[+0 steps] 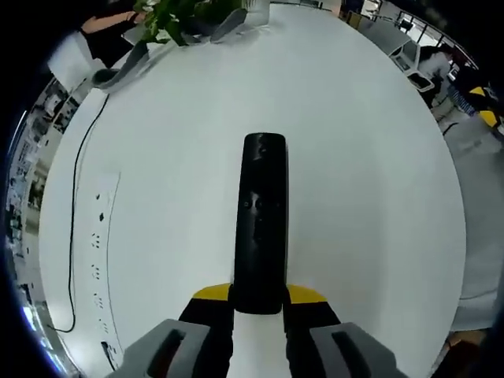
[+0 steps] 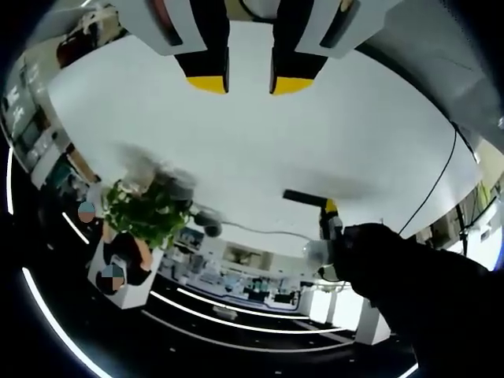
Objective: Press the specified remote control buttons in sequence, fully releasing each button before pressing the next.
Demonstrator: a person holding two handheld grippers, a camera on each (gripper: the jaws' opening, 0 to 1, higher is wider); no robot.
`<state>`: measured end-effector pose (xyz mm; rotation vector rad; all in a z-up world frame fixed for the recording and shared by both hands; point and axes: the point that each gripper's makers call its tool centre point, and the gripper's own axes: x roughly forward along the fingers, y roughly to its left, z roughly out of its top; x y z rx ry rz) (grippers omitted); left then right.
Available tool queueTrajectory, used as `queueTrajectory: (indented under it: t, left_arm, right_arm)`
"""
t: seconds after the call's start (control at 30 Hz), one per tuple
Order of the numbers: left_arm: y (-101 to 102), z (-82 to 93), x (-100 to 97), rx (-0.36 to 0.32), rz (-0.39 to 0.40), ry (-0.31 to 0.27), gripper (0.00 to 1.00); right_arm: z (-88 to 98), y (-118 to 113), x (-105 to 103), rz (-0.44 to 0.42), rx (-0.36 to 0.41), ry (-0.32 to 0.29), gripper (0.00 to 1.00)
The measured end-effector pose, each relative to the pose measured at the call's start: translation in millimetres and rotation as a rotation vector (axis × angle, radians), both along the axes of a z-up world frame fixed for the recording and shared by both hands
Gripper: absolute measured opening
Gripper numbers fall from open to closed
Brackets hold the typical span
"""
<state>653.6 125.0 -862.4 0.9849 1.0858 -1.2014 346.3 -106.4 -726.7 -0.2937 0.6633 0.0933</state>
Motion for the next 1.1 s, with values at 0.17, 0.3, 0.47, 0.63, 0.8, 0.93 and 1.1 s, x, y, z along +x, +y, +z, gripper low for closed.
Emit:
queueTrajectory:
  t: [0.17,0.3,0.47,0.63,0.8,0.93,1.1]
  left_arm:
    - [2,-0.6,-12.9,0.035,-0.036,0.0,0.23]
    - [3,-1.1,-23.8,0.049,-0.043,0.004,0.23]
    - [3,-1.5,-37.2,0.046,-0.04,0.008,0.23]
    - [2,-1.8,-49.5,0.047,-0.02,0.007,0.23]
    - [3,-2.1,-59.4,0.045,-0.014,0.012,0.23]
    - [3,-4.9,-63.7,0.055,0.005,0.01,0.23]
    - [3,-4.5,-80.2,0.092,-0.045,0.008,0.23]
  right_arm:
    - [0.7,-1,0,-0.004,0.0,-0.003,0.16]
    - [1.7,0,0,-0.001,0.003,-0.007,0.14]
    - [3.1,0,1,0.0,0.003,-0.014,0.14]
    - [4.8,-1,1,-0.004,0.008,-0.024,0.14]
    - [4.2,-1,1,-0.001,0.006,-0.02,0.13]
    - [3.9,-1,2,-0.002,0.008,-0.017,0.12]
    - [4.2,-1,2,-0.004,0.008,-0.02,0.12]
